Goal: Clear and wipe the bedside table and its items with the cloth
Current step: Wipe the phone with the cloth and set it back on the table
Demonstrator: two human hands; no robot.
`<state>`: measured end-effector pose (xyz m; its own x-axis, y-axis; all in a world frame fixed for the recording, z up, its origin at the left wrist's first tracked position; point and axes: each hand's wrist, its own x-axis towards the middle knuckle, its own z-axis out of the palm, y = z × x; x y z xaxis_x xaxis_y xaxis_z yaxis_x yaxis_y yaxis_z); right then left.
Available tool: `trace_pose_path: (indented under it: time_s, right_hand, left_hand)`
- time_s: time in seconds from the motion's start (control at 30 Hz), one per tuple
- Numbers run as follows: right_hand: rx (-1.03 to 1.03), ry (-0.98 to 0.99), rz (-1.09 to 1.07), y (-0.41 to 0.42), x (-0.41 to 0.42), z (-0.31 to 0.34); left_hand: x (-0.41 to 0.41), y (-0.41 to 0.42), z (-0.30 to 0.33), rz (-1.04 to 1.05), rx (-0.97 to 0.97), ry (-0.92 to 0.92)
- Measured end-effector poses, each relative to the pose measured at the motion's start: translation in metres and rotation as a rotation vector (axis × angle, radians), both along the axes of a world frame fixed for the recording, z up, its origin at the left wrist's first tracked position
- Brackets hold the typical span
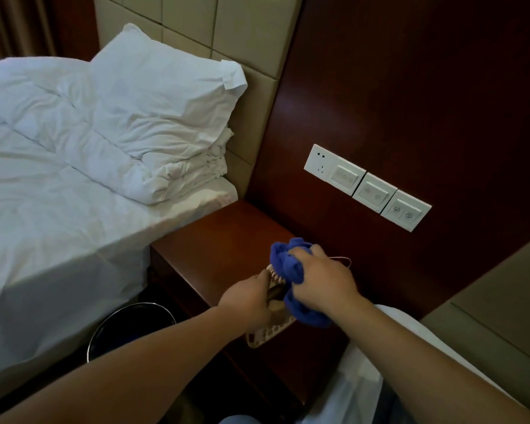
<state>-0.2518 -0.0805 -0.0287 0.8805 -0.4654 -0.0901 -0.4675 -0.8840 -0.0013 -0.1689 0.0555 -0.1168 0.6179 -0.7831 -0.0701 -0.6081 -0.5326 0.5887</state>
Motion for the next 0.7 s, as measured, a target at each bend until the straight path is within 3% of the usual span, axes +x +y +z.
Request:
trace_pose_path:
  time_s: [0.1,0.2,0.43,0.5,0.6,0.7]
  right_hand:
    - [-0.132,0.015,-0.151,-0.038,0.010,0.000]
    - [-0.127,0.052,-0.317,-0.059,0.021,0.002]
    - [-0.232,0.121,0.220,-0.006,-0.002,0.002]
    - [-0.290,0.108,0.144,-0.028,0.003,0.003]
    - [-0.203,0.059,-0.134,-0.062,0.005,-0.002]
    - [-0.122,-0.022,-0.203,-0.049,-0.001,-0.011]
  left_hand:
    - [-0.005,-0.006,-0.004,-0.035,0.009,-0.090]
    - [-0.005,-0.009,-0.009,-0.044,0.034,-0.138]
    - [-0.001,-0.006,-0.003,0.006,0.013,-0.034]
    - [-0.005,-0.011,-0.001,-0.017,0.040,-0.098]
    - [-0.006,-0.013,-0.007,-0.026,0.045,-0.145]
    - [0.000,-0.004,-0.010,-0.007,0.013,-0.059]
